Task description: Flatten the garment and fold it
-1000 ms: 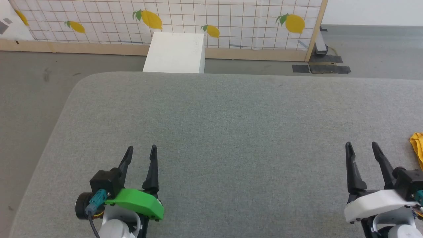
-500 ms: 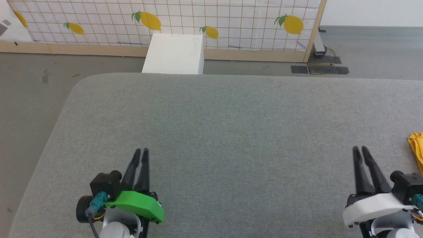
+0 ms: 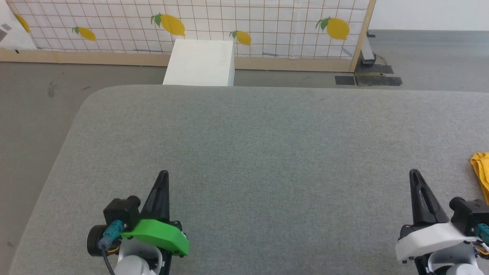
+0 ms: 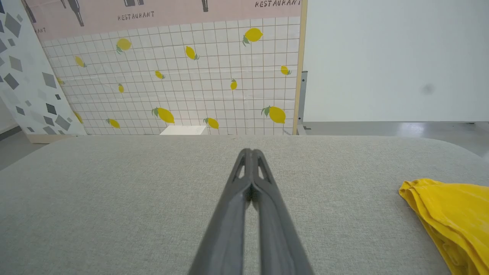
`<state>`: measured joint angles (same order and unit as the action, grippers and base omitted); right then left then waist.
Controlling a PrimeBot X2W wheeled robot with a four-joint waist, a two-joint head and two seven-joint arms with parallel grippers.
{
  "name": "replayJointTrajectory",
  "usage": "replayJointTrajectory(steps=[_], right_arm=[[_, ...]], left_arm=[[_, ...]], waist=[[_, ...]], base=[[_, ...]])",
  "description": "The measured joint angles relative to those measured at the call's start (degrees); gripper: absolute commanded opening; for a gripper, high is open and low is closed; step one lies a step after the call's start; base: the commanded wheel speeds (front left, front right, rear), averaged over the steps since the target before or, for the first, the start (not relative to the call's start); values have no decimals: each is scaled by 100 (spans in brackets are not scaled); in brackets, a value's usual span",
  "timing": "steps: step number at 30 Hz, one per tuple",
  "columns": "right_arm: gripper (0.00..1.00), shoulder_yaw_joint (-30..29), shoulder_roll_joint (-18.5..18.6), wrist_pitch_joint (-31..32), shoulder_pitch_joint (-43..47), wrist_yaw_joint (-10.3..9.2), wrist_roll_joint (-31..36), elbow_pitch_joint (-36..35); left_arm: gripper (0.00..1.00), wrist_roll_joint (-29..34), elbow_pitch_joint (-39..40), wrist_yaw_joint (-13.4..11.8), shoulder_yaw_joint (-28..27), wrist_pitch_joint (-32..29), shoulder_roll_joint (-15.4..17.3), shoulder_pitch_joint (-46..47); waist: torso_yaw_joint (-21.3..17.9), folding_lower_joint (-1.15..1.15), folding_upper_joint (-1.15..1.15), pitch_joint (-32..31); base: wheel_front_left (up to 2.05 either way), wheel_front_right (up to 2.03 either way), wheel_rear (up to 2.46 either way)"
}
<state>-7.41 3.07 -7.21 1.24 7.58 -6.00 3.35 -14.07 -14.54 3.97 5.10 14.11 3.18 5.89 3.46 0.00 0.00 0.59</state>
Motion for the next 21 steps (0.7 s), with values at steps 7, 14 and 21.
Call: replayJointTrajectory(steps=[7, 14, 21], right_arm=[[0, 37, 0, 22, 0, 0, 4, -4], [0, 83, 0, 73, -1, 0, 54, -20], [0, 129, 0, 123, -1, 0, 101, -36]], left_arm=[[0, 98, 67, -5, -33, -92, 0, -2], [0, 160, 160, -9, -58, -154, 0, -10], [0, 234, 240, -53, -78, -255, 0, -30]], waist=[[-20, 0, 0, -3], [-41, 0, 0, -7], [-61, 0, 0, -10]], base=[[0, 0, 0], [0, 0, 0], [0, 0, 0]])
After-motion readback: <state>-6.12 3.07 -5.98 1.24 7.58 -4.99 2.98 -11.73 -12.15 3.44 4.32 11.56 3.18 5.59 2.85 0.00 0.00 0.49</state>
